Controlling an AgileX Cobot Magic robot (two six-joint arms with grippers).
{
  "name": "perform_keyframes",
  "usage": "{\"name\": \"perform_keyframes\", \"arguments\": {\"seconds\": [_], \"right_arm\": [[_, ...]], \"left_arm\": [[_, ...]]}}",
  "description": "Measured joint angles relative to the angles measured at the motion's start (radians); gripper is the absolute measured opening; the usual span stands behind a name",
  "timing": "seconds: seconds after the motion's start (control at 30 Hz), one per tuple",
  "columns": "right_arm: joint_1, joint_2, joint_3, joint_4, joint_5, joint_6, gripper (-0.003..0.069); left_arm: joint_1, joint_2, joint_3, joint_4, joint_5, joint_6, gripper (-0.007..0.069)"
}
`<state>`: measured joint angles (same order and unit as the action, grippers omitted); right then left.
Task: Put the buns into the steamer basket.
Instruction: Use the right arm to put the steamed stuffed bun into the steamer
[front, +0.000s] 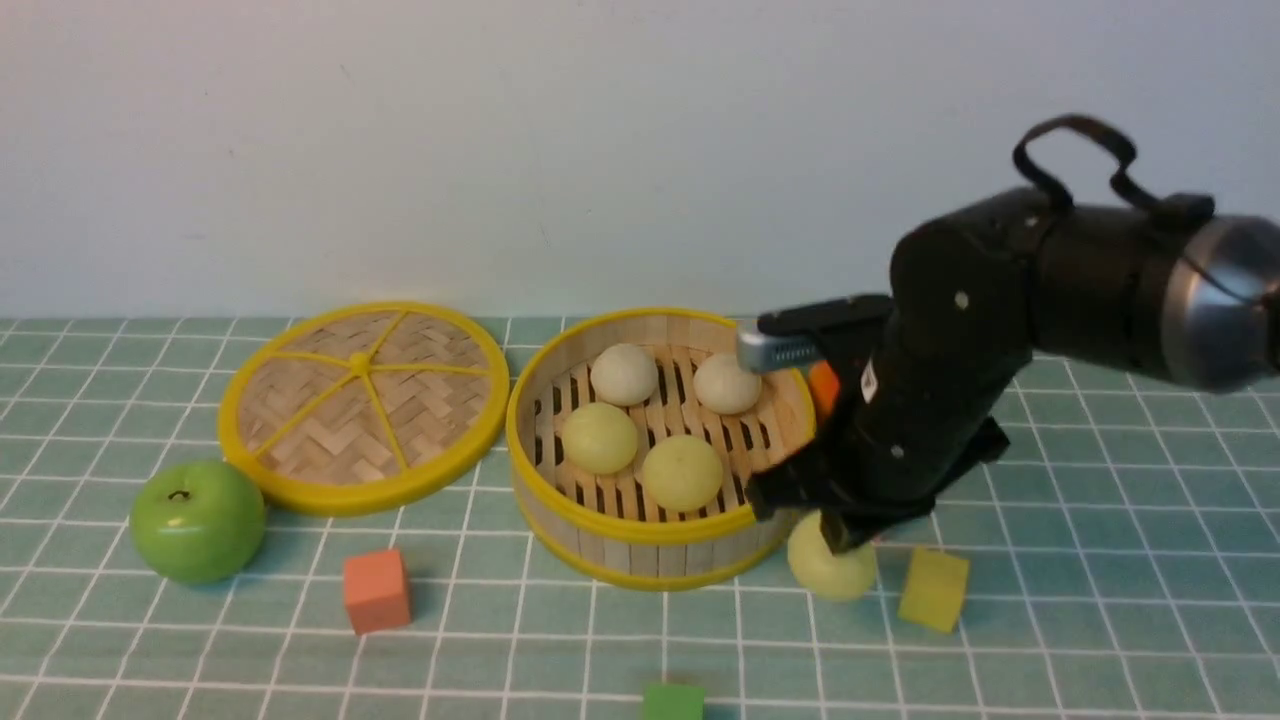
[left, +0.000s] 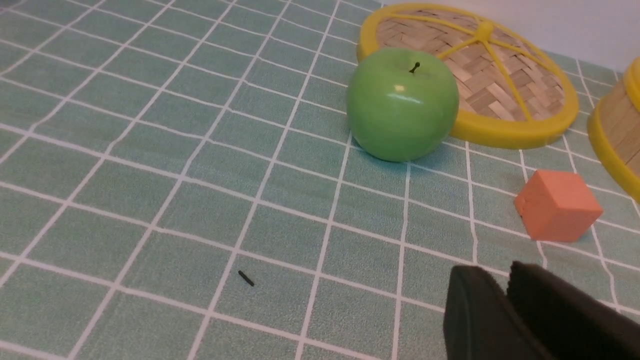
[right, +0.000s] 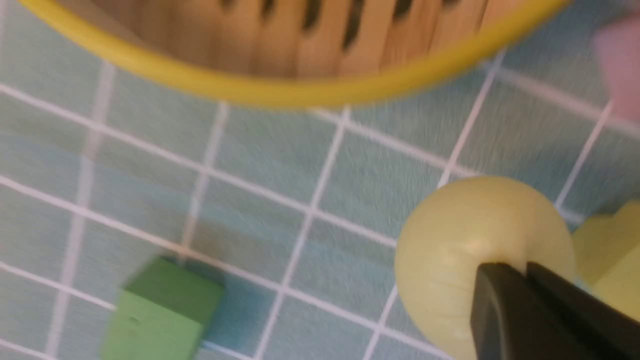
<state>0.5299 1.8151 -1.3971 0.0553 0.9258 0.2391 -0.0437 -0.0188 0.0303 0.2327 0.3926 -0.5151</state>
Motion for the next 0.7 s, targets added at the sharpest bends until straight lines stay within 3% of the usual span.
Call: {"name": "perform_keyframes", "arguments": {"seconds": [0.27, 0.7], "right_arm": [[-0.037, 0.016, -0.180, 0.005, -0.112, -0.005, 0.0003], [-0.076, 0.230, -0.188, 0.052, -0.206, -0.005, 0.0003]], "left_arm": [[0.000, 0.000, 0.000, 0.000, 0.000, 0.000, 0.0124], [0.000, 0.000, 0.000, 0.000, 0.001, 0.000, 0.0131]]}}
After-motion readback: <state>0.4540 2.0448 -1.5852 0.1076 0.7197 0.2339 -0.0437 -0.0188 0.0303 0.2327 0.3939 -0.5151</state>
